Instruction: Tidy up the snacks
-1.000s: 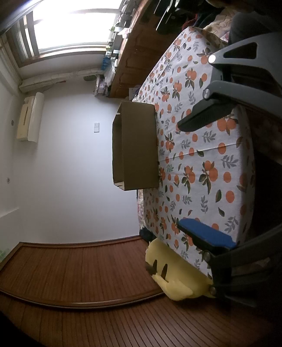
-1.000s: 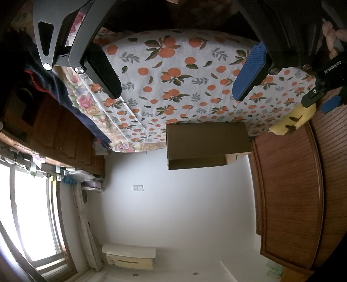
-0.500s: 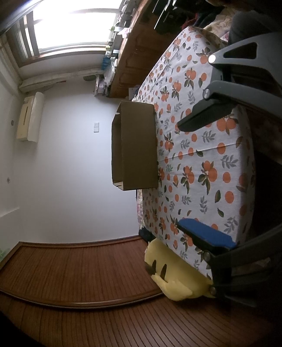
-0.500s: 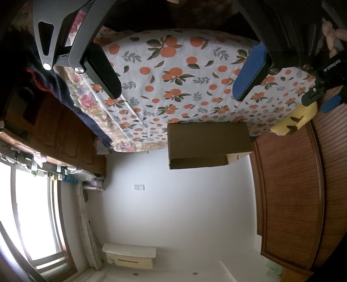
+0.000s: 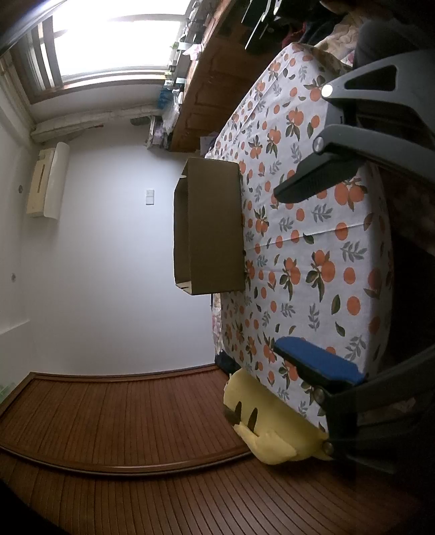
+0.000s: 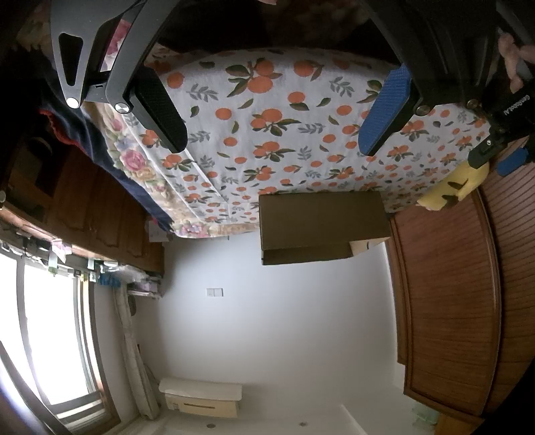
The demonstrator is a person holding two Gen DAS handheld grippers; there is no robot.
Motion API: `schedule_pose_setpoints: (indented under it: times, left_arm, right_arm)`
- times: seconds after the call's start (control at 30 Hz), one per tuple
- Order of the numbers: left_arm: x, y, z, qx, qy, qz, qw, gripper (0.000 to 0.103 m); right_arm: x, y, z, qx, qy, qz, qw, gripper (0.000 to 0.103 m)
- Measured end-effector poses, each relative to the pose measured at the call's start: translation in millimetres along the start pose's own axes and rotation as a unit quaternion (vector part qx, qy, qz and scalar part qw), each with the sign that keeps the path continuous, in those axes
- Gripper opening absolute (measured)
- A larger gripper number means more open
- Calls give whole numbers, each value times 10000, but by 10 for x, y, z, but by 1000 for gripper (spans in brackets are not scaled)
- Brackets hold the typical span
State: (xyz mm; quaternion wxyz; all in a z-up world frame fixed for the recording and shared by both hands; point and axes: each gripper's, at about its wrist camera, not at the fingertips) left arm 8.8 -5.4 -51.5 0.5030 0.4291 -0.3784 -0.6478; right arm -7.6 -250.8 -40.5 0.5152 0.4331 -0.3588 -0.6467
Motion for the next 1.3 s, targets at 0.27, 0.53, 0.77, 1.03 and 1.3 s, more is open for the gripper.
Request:
schedule_pose_setpoints:
  times: [0.27, 0.53, 0.77, 1.03, 1.3]
  left_arm:
    - [2, 1, 2, 4, 7, 0, 10000, 83]
    - [-5, -1, 0, -1, -1, 0, 10000, 83]
    - [-2, -3, 1, 2, 4, 5, 10000, 83]
    - [-2, 0, 10, -2, -5, -1, 10000, 83]
    - [1, -1, 10, -3, -1, 0, 10000, 83]
  right_arm:
    - [2, -1, 0, -3, -3, -4, 10000, 103]
    - [-10, -2, -3, 4, -11, 8, 10000, 103]
    - [-11, -8, -1, 1, -11, 15, 10000, 103]
    - [-11, -8, -5, -10, 3, 20, 10000, 103]
    - [-17, -28, -2, 10, 45, 74, 10000, 103]
Point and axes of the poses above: each gripper's, at about its wrist camera, not at the fingertips, and z roughly against the way its jaws point, x to its right, y to its top, and after that the axes turned 8 degrees about -z, right-handed
